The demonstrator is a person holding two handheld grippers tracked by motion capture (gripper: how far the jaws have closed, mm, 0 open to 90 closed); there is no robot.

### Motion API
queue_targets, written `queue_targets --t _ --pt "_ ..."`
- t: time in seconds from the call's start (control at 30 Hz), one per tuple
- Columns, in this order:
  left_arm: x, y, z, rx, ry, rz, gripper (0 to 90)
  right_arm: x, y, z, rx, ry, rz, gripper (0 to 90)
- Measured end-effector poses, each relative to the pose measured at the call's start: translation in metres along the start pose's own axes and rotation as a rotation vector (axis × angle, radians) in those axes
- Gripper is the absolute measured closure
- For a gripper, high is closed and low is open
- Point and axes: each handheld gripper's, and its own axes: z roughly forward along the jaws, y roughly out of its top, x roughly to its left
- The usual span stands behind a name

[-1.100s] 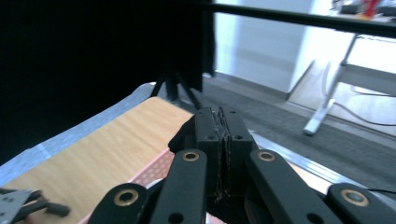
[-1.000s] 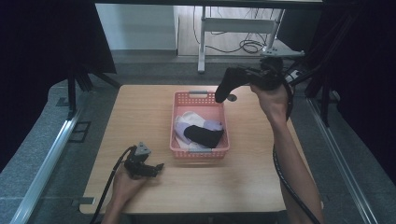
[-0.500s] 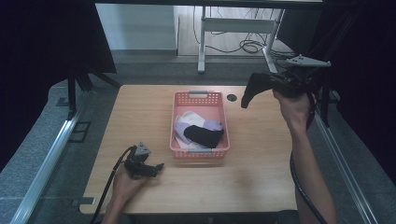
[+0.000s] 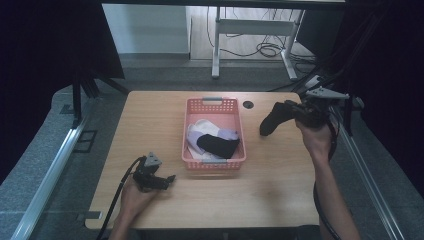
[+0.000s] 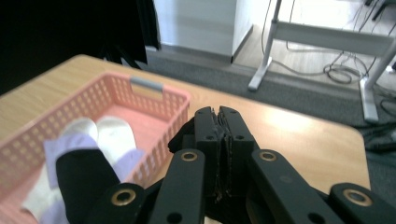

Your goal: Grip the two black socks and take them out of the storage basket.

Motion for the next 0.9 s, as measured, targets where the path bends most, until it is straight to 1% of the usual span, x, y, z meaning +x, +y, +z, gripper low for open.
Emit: queue_targets --t 0.2,0.27,0.33,0.47,0.57,0.73,0.83,0.9 --pt "0.000 0.000 0.000 0.001 0.001 0.002 12.7 -0.006 -0.035 0.012 0.061 -0.017 0.012 86.1" --pt "0.000 0.000 0.000 0.001 0.001 0.001 12.7 -0.008 -0.047 0.016 0.078 -0.012 0.025 86.1" --pt "0.000 0.000 0.000 0.000 0.000 0.000 12.7 -0.009 -0.059 0.020 0.100 -0.018 0.026 86.0" --pt "0.000 0.000 0.000 -0.002 0.000 -0.003 12.7 -0.013 -0.083 0.028 0.137 -0.022 0.044 85.7" --pt "0.000 0.000 0.000 -0.003 0.001 -0.003 12.7 -0.015 -0.097 0.033 0.164 -0.017 0.063 85.5" --pt "0.000 0.000 0.000 -0.004 0.000 -0.004 12.7 -0.015 -0.120 0.041 0.201 -0.013 0.080 84.0" --pt "0.000 0.000 0.000 -0.005 0.001 -0.004 12.7 -0.017 -0.132 0.045 0.228 -0.010 0.098 80.1" --pt "0.000 0.000 0.000 -0.005 0.001 -0.004 12.7 -0.019 -0.135 0.046 0.243 -0.007 0.102 76.5"
